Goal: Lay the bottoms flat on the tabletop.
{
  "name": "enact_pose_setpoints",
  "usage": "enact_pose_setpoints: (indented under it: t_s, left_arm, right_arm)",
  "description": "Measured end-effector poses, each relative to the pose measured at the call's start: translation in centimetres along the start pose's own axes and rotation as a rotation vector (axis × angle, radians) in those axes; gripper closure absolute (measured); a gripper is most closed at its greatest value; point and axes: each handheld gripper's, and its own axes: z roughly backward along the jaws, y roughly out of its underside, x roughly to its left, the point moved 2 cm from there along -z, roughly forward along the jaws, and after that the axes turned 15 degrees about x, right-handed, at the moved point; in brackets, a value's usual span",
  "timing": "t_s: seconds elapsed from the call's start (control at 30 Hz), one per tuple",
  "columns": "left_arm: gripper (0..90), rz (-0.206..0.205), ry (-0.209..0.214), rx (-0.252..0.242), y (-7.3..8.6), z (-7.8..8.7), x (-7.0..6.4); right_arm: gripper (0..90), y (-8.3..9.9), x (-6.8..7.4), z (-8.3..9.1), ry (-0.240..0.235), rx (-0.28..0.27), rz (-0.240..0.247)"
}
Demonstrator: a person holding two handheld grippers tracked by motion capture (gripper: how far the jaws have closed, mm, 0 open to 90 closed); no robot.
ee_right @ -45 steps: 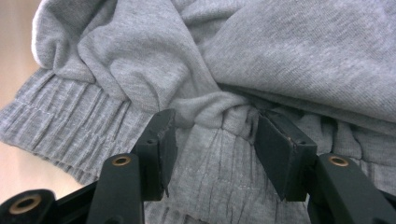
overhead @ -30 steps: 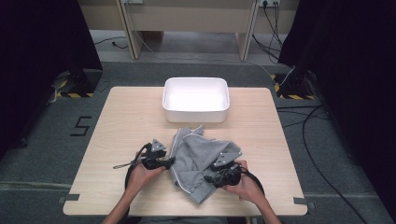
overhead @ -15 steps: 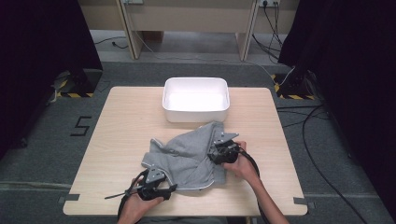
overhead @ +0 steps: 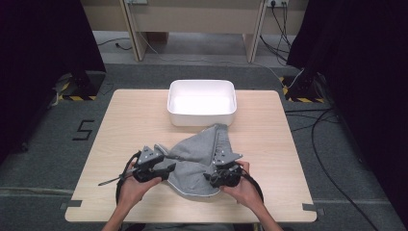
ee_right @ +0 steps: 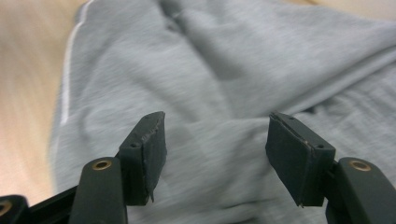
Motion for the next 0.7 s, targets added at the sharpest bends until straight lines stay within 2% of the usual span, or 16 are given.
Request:
enact_pose_setpoints:
  t_s: [0.1,0.2,0.23,0.27,0.3,0.33,0.4,0.47,0.6,0.7]
  left_arm:
    - [38.3,0.03,-0.033,-0.005,-1.1,-1.7,1.4]
    - [36.9,0.055,0.003,0.034,-1.7,-4.2,2.3]
    - [36.4,0.055,0.003,0.034,-1.7,-4.2,2.3]
    - [35.7,0.062,0.005,0.058,-1.9,-6.0,2.7]
    - [34.4,0.055,0.009,0.074,-2.0,-6.7,2.8]
    - [33.0,0.055,0.009,0.074,-2.0,-6.7,2.8]
    - [37.4,0.052,0.013,0.121,-1.8,-8.1,3.6]
    - [46.3,0.027,-0.001,0.128,-1.8,-7.9,3.8]
    - [60.6,0.011,0.017,0.146,-1.5,-7.3,3.8]
    - [64.4,0.01,0.035,0.167,-0.5,-6.4,3.9]
  right_arm:
    - [38.5,0.6,0.8,-0.5,-0.01,0.022,0.009]
    - [38.5,1.0,0.7,-1.1,-0.005,0.036,-0.001]
    - [38.5,1.1,0.7,-1.2,-0.005,0.041,-0.004]
    - [38.5,1.2,0.7,-1.4,-0.004,0.046,-0.003]
    - [38.5,1.3,0.7,-1.5,-0.005,0.054,0.001]
    - [38.5,1.3,0.7,-1.5,-0.005,0.054,0.001]
    - [39.2,1.8,0.5,-1.6,0.008,0.068,0.023]
    - [40.0,2.3,0.3,-1.6,0.017,0.081,0.031]
    - [41.2,3.2,-0.6,-1.5,0.005,0.083,0.015]
    - [41.7,3.5,-1.2,-1.2,0.015,0.09,0.006]
